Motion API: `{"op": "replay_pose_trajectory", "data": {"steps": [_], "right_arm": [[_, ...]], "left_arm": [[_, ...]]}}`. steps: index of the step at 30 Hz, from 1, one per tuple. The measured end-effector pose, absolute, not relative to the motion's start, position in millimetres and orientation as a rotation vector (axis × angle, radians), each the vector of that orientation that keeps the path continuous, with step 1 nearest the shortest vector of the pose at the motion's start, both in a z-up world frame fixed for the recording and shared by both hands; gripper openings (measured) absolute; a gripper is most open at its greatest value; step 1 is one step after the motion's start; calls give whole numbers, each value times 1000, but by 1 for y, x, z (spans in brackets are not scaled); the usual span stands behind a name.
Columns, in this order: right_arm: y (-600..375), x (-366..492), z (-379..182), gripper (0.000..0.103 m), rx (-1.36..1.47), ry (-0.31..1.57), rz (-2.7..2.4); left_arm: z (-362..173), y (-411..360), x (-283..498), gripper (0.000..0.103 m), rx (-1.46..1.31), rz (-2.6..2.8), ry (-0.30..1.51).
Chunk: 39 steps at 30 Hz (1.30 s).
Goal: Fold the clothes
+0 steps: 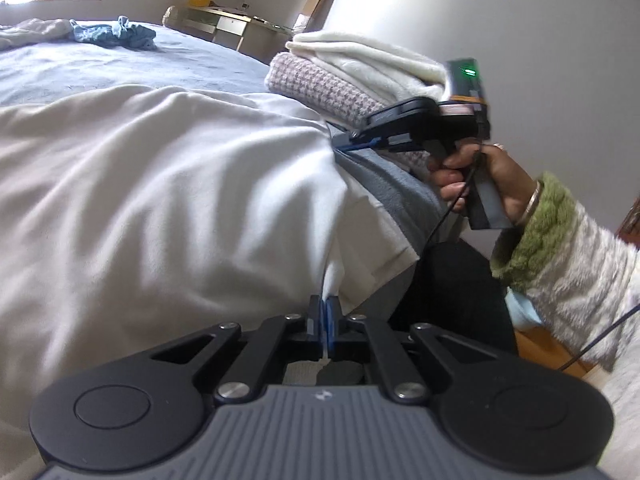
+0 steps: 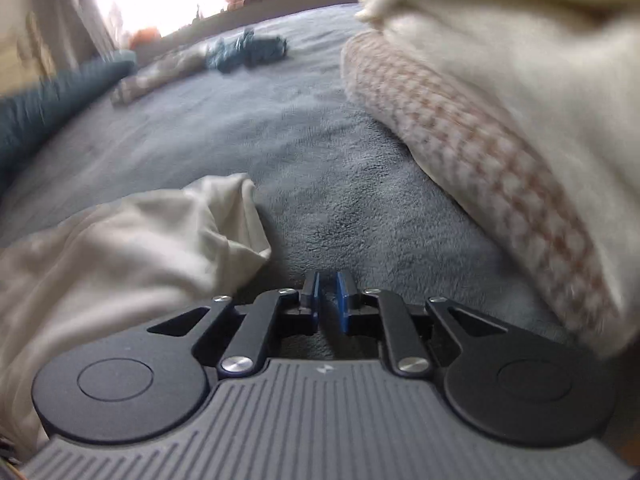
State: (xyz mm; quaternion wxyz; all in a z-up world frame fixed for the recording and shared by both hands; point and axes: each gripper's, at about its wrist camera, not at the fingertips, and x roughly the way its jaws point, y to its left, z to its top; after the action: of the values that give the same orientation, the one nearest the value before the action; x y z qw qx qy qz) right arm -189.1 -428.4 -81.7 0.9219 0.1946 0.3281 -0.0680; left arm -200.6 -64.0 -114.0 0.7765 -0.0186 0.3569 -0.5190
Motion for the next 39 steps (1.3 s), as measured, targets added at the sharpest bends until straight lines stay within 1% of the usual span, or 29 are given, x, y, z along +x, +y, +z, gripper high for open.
{"op": "replay_pose_trajectory", "data": {"steps": [2,4,5,6,7,8,11,12,13,14,15,17,19,22,24,26,28,30,32,34,36,37,38,39], "right_arm": [[-428,-205,-71,11,485,638,-64],[-419,-219,-59,15,551,641,52],[-413,-221,-57,30,601,662,125],[-407,-220,-59,46,662,697,200],[-400,-218,-65,50,716,734,255],[-393,-215,-71,50,757,775,293],[-375,-202,-94,49,795,889,322],[-371,-199,-100,46,794,912,325],[-367,-196,-103,40,783,921,328],[-364,-195,-103,17,758,922,327],[-362,-199,-99,10,731,914,322],[-359,-211,-91,6,679,889,311],[-356,-223,-83,6,627,864,301],[-355,-227,-94,7,583,891,209],[-354,-233,-90,11,584,865,194],[-346,-245,-72,12,486,798,169],[-331,-258,-56,13,358,712,168],[-314,-268,-43,13,242,629,191],[-291,-269,-38,13,139,564,240],[-269,-260,-45,12,42,550,266],[-260,-251,-65,12,-32,614,248],[-256,-246,-77,12,-66,654,234],[-256,-246,-88,12,-87,680,222],[-259,-251,-93,12,-88,658,225]], "left_arm": [[-115,-64,-200,3,-45,-1141,770],[-117,-64,-199,4,-52,-1158,777],[-117,-65,-198,4,-58,-1163,781],[-118,-66,-198,7,-61,-1163,786],[-118,-67,-198,12,-68,-1160,791],[-119,-67,-198,14,-76,-1157,797],[-119,-68,-198,15,-97,-1154,798],[-119,-67,-199,15,-102,-1151,794],[-119,-67,-199,15,-107,-1150,793],[-120,-66,-200,15,-112,-1148,792],[-120,-65,-201,15,-119,-1150,789],[-120,-63,-202,15,-128,-1158,784],[-122,-60,-203,18,-140,-1165,790],[-126,-54,-203,18,-165,-1151,824],[-121,-45,-207,19,-167,-1139,823],[-111,-31,-215,23,-171,-1124,797],[-99,-13,-225,35,-195,-1099,753],[-89,5,-229,40,-226,-1051,705],[-81,21,-230,41,-246,-982,652],[-80,34,-223,43,-253,-864,629],[-90,46,-212,43,-242,-733,686],[-97,53,-209,37,-228,-667,718],[-104,64,-208,27,-255,-649,739],[-111,76,-207,20,-295,-647,757]]}}
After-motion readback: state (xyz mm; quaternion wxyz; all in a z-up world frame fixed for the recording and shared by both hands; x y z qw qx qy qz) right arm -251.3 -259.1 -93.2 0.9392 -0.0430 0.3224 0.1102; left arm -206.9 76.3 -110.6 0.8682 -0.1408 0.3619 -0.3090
